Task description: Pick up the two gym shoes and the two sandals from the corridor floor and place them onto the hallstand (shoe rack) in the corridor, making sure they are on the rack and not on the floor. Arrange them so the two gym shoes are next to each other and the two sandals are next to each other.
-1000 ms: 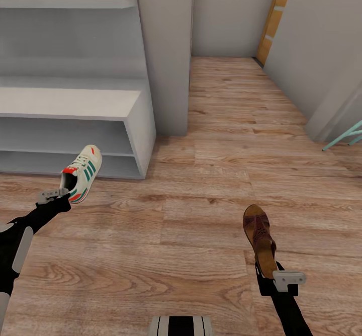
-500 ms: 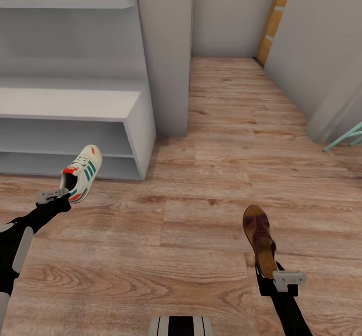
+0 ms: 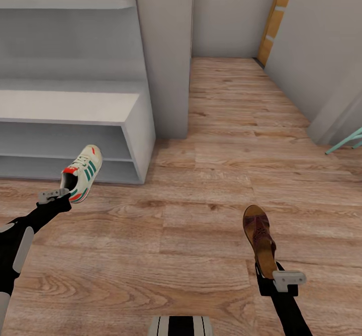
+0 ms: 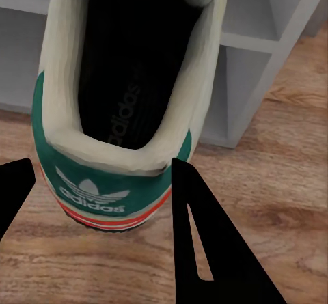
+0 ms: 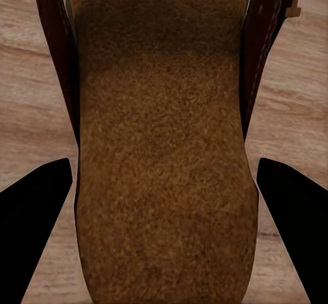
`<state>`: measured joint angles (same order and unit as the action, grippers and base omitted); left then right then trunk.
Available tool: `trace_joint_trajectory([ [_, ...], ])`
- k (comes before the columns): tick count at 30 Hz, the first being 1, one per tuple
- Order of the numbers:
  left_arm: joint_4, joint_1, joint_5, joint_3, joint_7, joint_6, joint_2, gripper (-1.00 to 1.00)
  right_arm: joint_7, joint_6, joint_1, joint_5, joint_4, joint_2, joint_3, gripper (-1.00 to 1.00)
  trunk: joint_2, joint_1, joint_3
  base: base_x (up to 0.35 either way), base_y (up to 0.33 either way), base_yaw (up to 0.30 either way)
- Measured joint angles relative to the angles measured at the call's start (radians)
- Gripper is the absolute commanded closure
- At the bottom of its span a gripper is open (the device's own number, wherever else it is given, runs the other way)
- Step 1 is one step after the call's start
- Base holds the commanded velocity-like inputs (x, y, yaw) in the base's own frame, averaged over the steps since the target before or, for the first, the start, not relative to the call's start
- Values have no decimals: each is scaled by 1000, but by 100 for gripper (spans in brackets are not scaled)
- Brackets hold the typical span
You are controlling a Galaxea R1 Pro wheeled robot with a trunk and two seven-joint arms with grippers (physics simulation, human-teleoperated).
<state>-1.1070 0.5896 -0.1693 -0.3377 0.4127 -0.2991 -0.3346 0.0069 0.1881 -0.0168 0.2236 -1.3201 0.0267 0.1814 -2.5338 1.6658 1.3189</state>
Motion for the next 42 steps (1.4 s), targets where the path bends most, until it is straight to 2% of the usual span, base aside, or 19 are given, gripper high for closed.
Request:
trace_joint_trajectory([
  [35,2,0,3,-2,-4,1,-1,100,0,0,0,0,0,0,0,100,0,0,0,13,0,0],
  [42,2,0,1,-2,-4,1,-1,100,0,0,0,-1,0,0,0,100,0,0,0,149,0,0],
])
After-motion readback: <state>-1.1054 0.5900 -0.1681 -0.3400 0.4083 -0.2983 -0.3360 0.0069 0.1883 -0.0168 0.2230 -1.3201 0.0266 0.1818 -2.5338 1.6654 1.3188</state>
